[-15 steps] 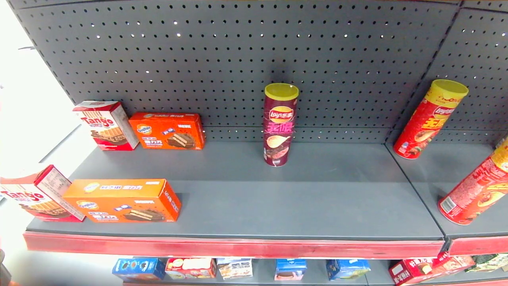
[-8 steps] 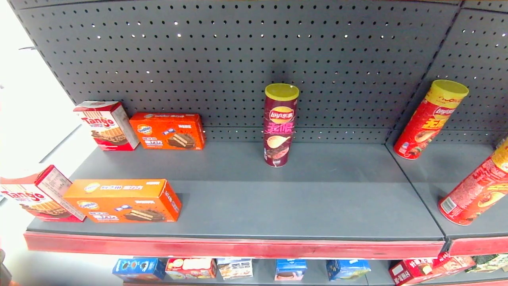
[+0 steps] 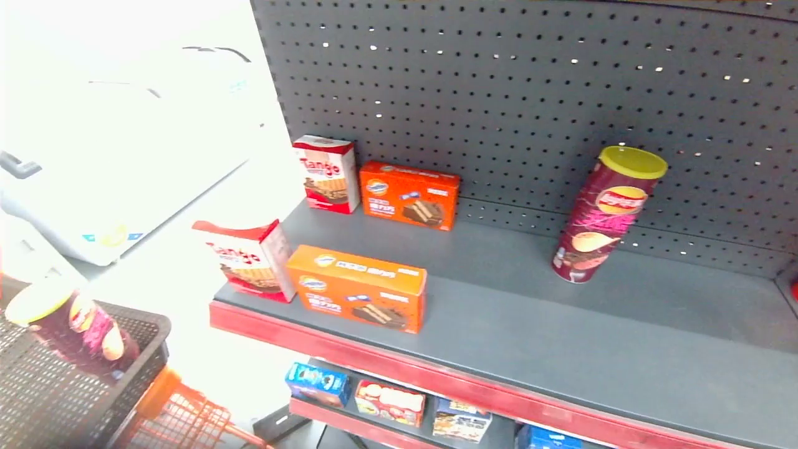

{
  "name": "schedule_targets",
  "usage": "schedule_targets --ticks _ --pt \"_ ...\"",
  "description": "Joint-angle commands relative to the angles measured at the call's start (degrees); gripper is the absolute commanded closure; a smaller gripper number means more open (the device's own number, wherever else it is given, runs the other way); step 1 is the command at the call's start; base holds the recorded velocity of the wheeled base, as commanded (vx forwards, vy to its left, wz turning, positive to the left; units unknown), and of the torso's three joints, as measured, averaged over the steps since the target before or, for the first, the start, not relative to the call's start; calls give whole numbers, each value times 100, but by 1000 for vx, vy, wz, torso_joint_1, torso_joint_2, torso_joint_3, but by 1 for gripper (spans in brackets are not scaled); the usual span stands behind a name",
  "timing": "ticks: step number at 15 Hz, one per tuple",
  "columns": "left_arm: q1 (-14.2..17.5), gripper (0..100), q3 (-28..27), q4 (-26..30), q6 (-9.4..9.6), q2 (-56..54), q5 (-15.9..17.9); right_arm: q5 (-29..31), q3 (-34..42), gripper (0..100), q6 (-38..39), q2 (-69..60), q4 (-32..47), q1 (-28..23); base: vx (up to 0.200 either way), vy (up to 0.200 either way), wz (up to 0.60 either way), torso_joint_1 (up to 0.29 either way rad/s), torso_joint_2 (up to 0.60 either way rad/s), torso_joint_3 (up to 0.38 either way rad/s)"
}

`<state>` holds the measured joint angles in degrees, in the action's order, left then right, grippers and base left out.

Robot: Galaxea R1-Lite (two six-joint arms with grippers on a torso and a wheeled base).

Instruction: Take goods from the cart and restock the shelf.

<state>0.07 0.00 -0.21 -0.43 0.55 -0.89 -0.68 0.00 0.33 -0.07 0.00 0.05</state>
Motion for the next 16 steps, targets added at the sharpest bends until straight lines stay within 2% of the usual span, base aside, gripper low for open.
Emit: schedule_targets --ticks 1,2,14,15,16 --pt "1 0 0 3 -1 7 1 -2 0 0 2 7 0 -5 0 0 600 -2 7 7" --pt "1 0 0 3 -1 7 1 -2 0 0 2 7 0 -5 0 0 600 7 7 2" --pt "1 0 0 21 -1 7 10 16 0 0 11 7 0 4 0 0 0 0 0 0" --pt "1 0 -18 38 16 15 27 16 0 0 11 7 0 4 0 0 0 0 0 0" --pt "19 0 -53 38 183 33 -60 16 0 0 11 7 0 4 0 0 0 0 0 0"
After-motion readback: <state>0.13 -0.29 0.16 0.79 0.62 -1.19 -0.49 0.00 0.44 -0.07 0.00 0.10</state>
